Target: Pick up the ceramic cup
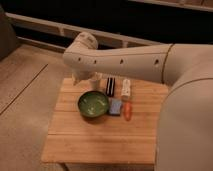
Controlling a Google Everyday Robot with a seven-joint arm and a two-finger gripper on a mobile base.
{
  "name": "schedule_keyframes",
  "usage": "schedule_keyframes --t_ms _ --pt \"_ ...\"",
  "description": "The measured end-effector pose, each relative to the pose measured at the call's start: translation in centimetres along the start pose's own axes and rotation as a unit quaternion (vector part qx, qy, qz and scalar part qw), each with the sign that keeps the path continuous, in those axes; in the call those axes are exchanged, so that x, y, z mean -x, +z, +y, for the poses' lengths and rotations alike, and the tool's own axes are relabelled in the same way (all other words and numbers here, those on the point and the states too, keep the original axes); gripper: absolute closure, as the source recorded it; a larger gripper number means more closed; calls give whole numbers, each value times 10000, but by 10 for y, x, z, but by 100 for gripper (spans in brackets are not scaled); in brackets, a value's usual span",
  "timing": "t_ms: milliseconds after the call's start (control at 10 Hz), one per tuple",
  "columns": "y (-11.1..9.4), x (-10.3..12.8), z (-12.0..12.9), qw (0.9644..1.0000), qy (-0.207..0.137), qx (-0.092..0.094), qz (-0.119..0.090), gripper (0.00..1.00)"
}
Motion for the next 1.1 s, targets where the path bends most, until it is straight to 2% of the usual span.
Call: schedule_keyframes --t_ms 200,400,600,700,800,1100 --pt "14 12 -11 9998 -178 -65 -52 35" --pt "33 38 -31 9981 -560 -56 -237 35" --pt "50 62 -61 9961 -776 -223 -363 35" --pt "60 74 -89 9957 -727 -382 -419 35" --pt "64 77 -106 9957 -668 -473 -434 35" --pt "64 79 -102 9956 -688 -461 -444 35"
